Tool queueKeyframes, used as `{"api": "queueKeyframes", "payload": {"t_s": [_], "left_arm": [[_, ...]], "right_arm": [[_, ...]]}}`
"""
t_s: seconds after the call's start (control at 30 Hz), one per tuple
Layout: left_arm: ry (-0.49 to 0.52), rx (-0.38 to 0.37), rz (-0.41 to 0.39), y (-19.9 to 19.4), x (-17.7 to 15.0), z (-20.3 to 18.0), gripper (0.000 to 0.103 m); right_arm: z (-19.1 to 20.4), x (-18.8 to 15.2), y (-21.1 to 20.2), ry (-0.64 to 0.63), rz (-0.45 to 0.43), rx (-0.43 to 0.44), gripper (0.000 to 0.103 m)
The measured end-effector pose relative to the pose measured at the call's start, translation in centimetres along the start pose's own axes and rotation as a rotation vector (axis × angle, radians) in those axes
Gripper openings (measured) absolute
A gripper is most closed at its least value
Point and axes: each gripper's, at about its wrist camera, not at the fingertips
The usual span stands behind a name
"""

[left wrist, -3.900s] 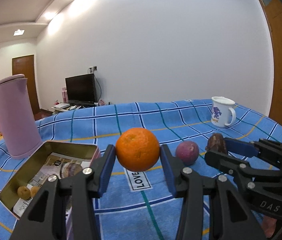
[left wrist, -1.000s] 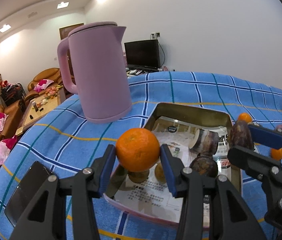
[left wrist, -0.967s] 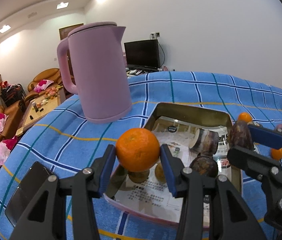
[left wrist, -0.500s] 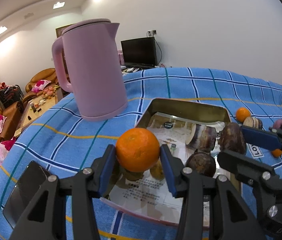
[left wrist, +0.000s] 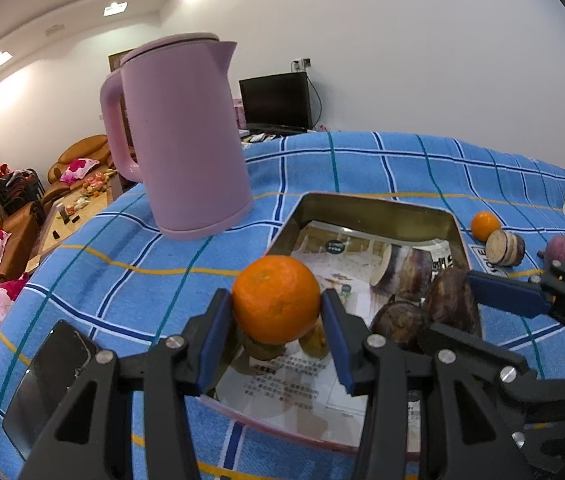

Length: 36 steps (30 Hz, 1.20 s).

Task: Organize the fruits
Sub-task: 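Open the left tool to drop the orange into the tin while the right tool releases the mangosteen, then withdraw both tools from the tin back toward the remaining fruits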

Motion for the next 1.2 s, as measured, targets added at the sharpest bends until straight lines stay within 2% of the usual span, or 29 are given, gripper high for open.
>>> {"api": "queueKeyframes", "payload": {"t_s": [0.53, 0.73, 0.97, 1.03, 1.07, 1.1, 1.2], "left_arm": [[0.012, 0.015, 0.003, 0.1, 0.1, -0.5, 0.047], [0.008, 0.023, 0.004, -0.2, 0.0, -0.4, 0.051], [-0.008, 0.045, -0.014, -1.0, 0.4, -0.1, 0.068], [-0.010, 0.046, -0.016, -1.2, 0.4, -0.1, 0.075], [-0.009, 0.050, -0.018, -1.3, 0.5, -0.1, 0.082], [-0.003, 0.049, -0.025, -1.5, 0.5, -0.3, 0.087], [0.010, 0.052, -0.046, -2.2, 0.9, -0.8, 0.092]], "right_arm": [[-0.3, -0.1, 0.0, 0.014, 0.013, 0.012, 0.044], [-0.3, -0.1, 0.1, 0.011, 0.015, 0.020, 0.045], [-0.7, -0.1, -0.1, 0.032, -0.005, -0.003, 0.061], [-1.1, -0.2, -0.2, 0.049, -0.010, -0.027, 0.067], [-1.3, -0.2, -0.4, 0.052, -0.009, -0.046, 0.070], [-1.5, -0.2, -0.5, 0.053, -0.008, -0.062, 0.070], [-2.1, -0.2, -1.4, 0.063, -0.023, -0.078, 0.070]]}}
Point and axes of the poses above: each gripper's, at about its wrist camera, not at the fingertips, and y roughly the way its jaws point, z to its left, x to its top, and after that the axes turned 4 degrees about y, right-handed
